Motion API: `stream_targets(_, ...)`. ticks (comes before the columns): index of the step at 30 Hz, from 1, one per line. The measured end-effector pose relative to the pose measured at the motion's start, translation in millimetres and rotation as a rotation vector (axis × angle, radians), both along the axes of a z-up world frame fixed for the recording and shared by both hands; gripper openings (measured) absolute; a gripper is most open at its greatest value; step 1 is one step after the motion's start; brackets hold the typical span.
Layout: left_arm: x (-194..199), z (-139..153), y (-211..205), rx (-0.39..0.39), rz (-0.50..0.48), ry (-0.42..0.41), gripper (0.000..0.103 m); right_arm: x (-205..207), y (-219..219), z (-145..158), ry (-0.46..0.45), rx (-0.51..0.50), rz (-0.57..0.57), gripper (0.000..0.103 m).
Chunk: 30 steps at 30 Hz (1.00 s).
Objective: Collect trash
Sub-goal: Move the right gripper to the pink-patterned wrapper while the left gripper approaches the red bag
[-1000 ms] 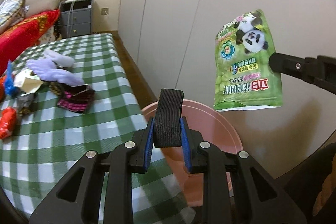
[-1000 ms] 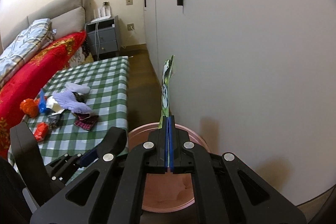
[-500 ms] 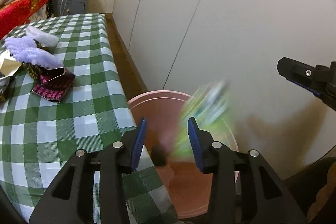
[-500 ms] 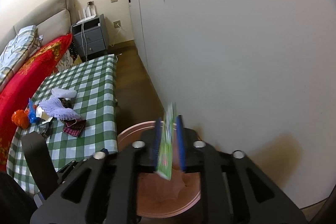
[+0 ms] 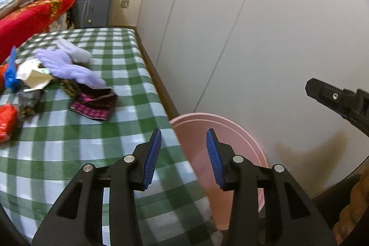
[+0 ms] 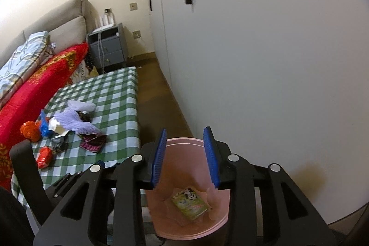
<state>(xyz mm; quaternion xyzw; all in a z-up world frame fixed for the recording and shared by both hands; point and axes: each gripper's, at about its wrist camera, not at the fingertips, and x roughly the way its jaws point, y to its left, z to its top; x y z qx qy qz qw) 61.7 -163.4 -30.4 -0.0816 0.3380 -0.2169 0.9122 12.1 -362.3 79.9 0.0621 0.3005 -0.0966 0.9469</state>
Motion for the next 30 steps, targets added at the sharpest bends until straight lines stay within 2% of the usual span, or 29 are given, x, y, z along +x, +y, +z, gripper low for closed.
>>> stream_targets(11,-3.6,6.7,63.6,0.015,0.143,-0.027,0.04,9.9,40.2,-9.6,-0.045,0.053,0.114,0.034)
stream_targets(22,3.6,5.0,121.0,0.11,0.361,-0.06,0.04,50.9,86.0,-42.9,-0.017,0.15,0.226,0.033)
stream_targets(30,16.8,-7.4,164.1,0.16,0.516,-0.025,0.042,87.5,123.9,-67.8,0.015,0.176,0.302,0.033)
